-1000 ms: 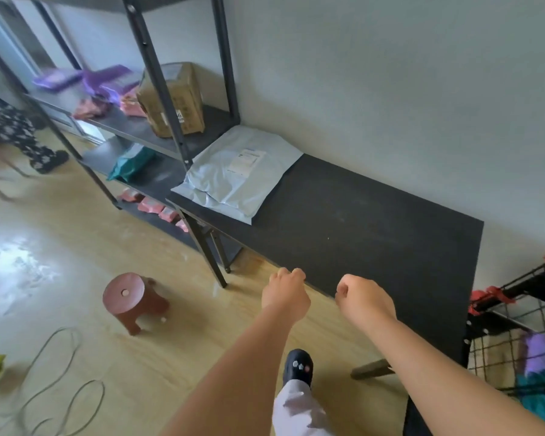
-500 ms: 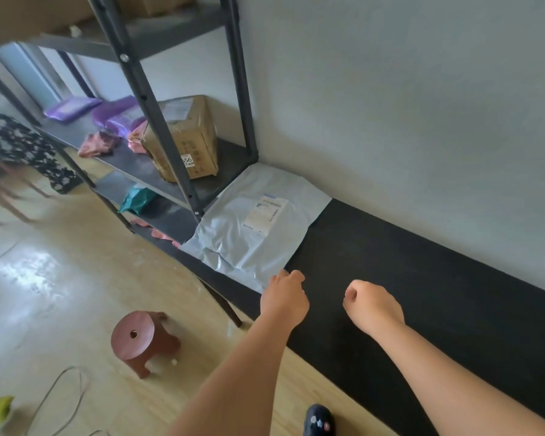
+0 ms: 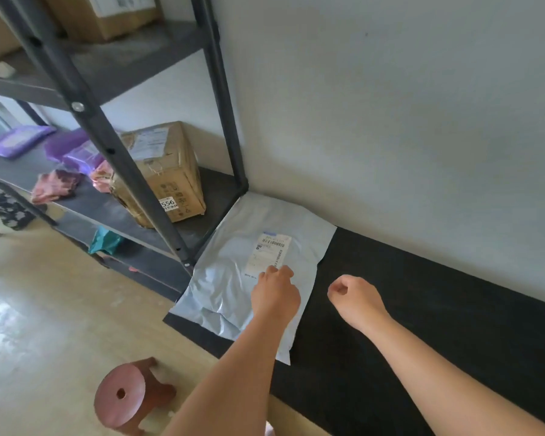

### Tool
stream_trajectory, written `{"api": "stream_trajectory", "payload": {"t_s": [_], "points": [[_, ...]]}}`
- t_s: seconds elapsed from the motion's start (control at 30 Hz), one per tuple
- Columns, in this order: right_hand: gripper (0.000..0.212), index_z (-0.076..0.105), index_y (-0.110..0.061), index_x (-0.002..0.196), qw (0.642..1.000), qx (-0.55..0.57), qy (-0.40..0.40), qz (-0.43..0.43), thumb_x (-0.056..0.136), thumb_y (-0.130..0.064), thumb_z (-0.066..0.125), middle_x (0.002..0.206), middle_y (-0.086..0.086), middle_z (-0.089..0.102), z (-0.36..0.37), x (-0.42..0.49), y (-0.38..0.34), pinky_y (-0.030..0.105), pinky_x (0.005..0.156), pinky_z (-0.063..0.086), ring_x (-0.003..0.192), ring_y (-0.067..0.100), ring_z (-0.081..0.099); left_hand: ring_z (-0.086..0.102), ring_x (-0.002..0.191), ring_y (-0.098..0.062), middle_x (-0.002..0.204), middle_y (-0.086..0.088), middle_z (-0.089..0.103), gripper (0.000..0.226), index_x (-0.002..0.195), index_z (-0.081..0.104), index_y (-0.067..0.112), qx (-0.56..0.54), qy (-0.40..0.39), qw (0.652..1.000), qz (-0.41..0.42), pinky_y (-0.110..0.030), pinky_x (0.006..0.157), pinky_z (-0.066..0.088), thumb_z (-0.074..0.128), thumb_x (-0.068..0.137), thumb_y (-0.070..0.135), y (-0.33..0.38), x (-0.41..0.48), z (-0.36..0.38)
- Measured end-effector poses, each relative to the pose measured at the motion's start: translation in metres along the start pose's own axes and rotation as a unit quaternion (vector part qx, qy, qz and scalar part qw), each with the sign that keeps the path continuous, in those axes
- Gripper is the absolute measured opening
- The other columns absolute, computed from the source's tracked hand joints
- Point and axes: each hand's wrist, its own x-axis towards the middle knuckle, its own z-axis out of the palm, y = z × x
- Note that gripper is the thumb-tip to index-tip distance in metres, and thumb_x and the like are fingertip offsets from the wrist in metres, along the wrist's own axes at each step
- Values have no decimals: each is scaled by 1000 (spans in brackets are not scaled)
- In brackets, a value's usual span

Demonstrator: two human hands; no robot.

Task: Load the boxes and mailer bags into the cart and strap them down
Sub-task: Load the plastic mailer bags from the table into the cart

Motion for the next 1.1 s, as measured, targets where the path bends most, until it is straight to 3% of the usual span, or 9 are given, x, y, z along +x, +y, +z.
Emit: {"api": "stream_trajectory", "payload": {"t_s": [0.1, 0.17, 0.37, 0.6, 0.83, 0.97, 1.03, 1.1], "points": [[14, 63, -25, 105, 998, 40, 9, 43, 96, -28, 54, 100, -8, 63, 11, 19, -14, 32, 79, 54, 88, 11, 61, 40, 128, -23, 139, -3, 45, 41, 133, 52, 22, 12, -5, 999, 32, -37, 100, 40, 46, 93, 15, -11, 35, -13], [14, 61, -25, 108, 996, 41, 24, 70, 95, -28, 56, 99, -9, 59, 19, 32, -23, 25, 68, 48, 82, 7, 55, 40, 127, -23, 139, -3, 45, 39, 132, 53, 22, 18, -13, 999, 44, -36, 99, 40, 47, 94, 18, -18, 60, -23], [36, 52, -18, 130, 981, 84, 51, 165, 95, -25, 58, 85, -12, 52, 41, 61, -40, 18, 51, 34, 66, -1, 47, 39, 125, -23, 135, -2, 42, 40, 132, 51, 23, 54, -41, 992, 108, -33, 101, 36, 54, 92, 24, -33, 116, -37], [47, 43, -16, 138, 958, 148, 52, 238, 93, -24, 57, 84, -12, 50, 66, 74, -44, 20, 51, 39, 71, 4, 54, 38, 124, -22, 135, 1, 40, 50, 134, 46, 28, 85, -61, 981, 164, -34, 102, 35, 62, 86, 35, -53, 144, -30], [51, 45, -18, 135, 938, 200, 83, 272, 88, -28, 63, 86, -13, 51, 72, 81, -56, 21, 53, 41, 73, 6, 54, 41, 116, -18, 125, 5, 42, 51, 125, 49, 34, 71, -59, 979, 183, -31, 92, 34, 69, 79, 43, -63, 159, -28], [37, 53, -18, 116, 932, 223, 90, 270, 83, -28, 68, 89, -6, 59, 71, 82, -59, 24, 56, 46, 76, 10, 59, 42, 113, -17, 122, 7, 42, 50, 124, 50, 35, 62, -55, 979, 186, -32, 92, 34, 69, 78, 45, -66, 160, -26], [23, 58, -17, 98, 925, 253, 93, 269, 82, -27, 70, 89, -1, 63, 70, 82, -61, 33, 70, 57, 79, 15, 63, 42, 113, -16, 121, 8, 42, 51, 123, 51, 36, 54, -57, 979, 186, -32, 93, 35, 69, 77, 45, -68, 161, -25], [14, 60, -19, 84, 922, 270, 87, 262, 82, -27, 72, 92, 4, 67, 69, 83, -63, 43, 86, 57, 86, 22, 67, 41, 112, -15, 119, 9, 41, 51, 122, 51, 36, 40, -64, 980, 184, -31, 91, 34, 70, 76, 45, -69, 163, -25]]}}
